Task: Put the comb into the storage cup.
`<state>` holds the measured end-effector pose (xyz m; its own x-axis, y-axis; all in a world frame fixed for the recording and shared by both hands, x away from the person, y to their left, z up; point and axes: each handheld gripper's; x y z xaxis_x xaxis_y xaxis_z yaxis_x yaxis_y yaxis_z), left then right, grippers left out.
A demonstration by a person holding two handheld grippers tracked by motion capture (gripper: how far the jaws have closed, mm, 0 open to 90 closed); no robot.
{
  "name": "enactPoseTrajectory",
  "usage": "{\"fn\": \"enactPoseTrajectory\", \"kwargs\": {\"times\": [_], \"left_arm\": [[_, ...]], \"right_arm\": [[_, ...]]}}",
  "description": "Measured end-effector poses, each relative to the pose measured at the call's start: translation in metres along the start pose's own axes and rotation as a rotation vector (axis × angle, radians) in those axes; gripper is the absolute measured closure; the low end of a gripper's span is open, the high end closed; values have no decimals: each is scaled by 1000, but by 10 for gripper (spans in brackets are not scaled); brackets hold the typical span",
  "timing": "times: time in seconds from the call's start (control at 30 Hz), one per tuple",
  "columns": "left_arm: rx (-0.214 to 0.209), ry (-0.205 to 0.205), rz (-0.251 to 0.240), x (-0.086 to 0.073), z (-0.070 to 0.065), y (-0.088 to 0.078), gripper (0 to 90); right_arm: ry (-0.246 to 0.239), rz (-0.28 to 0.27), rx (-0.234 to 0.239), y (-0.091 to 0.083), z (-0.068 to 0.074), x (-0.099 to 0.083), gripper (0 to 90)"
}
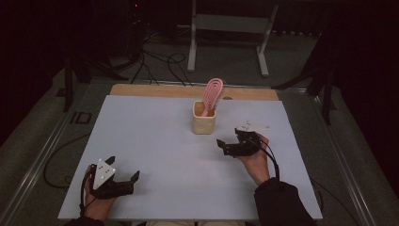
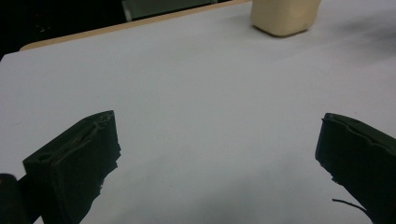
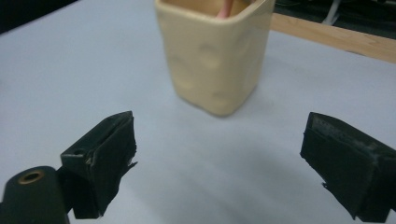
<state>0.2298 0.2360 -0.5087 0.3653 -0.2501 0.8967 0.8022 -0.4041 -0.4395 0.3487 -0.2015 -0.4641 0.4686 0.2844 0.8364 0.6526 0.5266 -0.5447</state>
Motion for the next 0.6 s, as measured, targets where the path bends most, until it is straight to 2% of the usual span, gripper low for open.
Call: {"fn": "enactPoseTrajectory", "kwargs": {"times": [0.07, 0.13, 0.2, 0.33, 0.43, 0.6], "left_arm": [[1, -1, -1, 0, 0, 0, 3], [2, -1, -2, 0, 0, 0, 3], [2, 0, -4, 0, 0, 0, 3], [3, -2, -6, 0, 0, -1, 3], [4, -5, -9, 0, 0, -1, 3], [7, -6, -19, 1, 0, -2, 3]], "right_arm": [[-13, -4, -1, -6, 2, -6, 100], [-5, -15, -1, -13, 2, -12, 100], [19, -20, 8, -20, 0, -19, 97], [50, -65, -2, -35, -4, -31, 98], [65, -79, -13, -44, -6, -43, 98], [30, -107, -27, -57, -4, -60, 98]]}}
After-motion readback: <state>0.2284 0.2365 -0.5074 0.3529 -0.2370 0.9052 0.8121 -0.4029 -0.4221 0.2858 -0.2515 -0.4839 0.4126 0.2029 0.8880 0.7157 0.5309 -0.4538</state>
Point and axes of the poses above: each handheld gripper's, and its own axes: y roughly forward along the jaws, x roughly out of its top, z roughly to its left, and after that the axes turned 1 degree about -x, right-handed
